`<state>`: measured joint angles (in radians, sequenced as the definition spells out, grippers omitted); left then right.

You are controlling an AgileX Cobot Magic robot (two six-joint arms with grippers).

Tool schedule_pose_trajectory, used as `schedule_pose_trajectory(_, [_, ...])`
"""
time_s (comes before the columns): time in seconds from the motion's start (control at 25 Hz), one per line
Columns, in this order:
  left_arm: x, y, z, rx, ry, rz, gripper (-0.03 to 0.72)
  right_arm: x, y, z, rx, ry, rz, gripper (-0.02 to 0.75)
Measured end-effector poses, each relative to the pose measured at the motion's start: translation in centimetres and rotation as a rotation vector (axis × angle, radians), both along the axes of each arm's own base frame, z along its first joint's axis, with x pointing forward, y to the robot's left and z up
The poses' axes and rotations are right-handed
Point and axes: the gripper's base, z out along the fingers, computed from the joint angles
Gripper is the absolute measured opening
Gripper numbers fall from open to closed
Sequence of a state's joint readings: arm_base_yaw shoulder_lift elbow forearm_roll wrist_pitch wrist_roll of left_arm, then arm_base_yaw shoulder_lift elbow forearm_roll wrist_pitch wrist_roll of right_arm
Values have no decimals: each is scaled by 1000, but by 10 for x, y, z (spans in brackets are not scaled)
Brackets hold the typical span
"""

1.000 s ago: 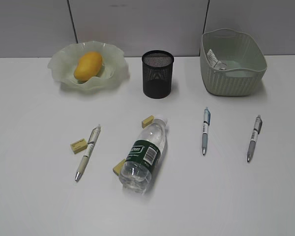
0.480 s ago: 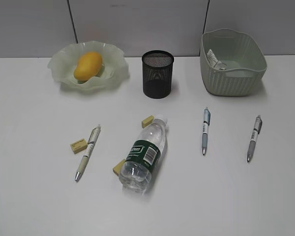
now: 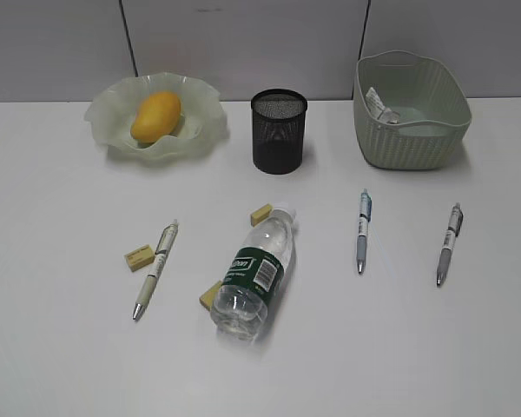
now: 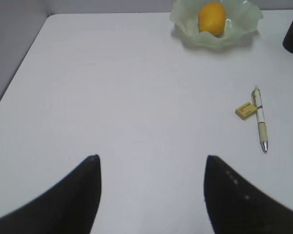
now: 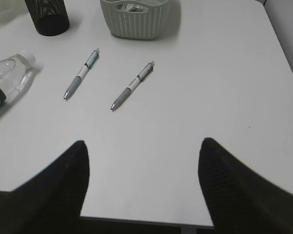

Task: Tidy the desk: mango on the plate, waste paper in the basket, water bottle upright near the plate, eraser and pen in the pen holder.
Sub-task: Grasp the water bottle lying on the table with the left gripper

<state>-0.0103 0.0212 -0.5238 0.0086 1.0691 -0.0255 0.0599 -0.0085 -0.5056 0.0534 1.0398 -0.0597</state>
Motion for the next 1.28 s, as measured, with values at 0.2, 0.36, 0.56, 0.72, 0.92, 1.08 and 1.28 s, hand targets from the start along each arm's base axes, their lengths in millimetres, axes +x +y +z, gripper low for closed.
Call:
schedule_pose_trajectory(0.2, [12, 0, 4, 0, 133, 0, 498, 0, 0, 0, 0, 0, 0, 549])
schedule_pose_trajectory(0.36, [27, 0, 17, 0, 294, 0, 498, 0, 0, 0, 0, 0, 0, 549])
schedule_pose_trajectory(0.56, [61, -4, 42, -29, 395, -19, 498, 0, 0, 0, 0, 0, 0, 549])
schedule_pose_trajectory(0.72, [96, -8, 57, -66, 477, -37, 501, 0, 0, 0, 0, 0, 0, 549])
schedule_pose_trajectory(0.92, [148, -8, 58, -67, 611, -32, 578, 0, 0, 0, -1, 0, 0, 549])
schedule_pose_trajectory(1.08, [178, -9, 61, -62, 658, -35, 607, 0, 0, 0, -1, 0, 0, 549])
schedule_pose_trajectory(1.28, [215, -30, 58, -22, 720, -122, 608, 0, 0, 0, -1, 0, 0, 549])
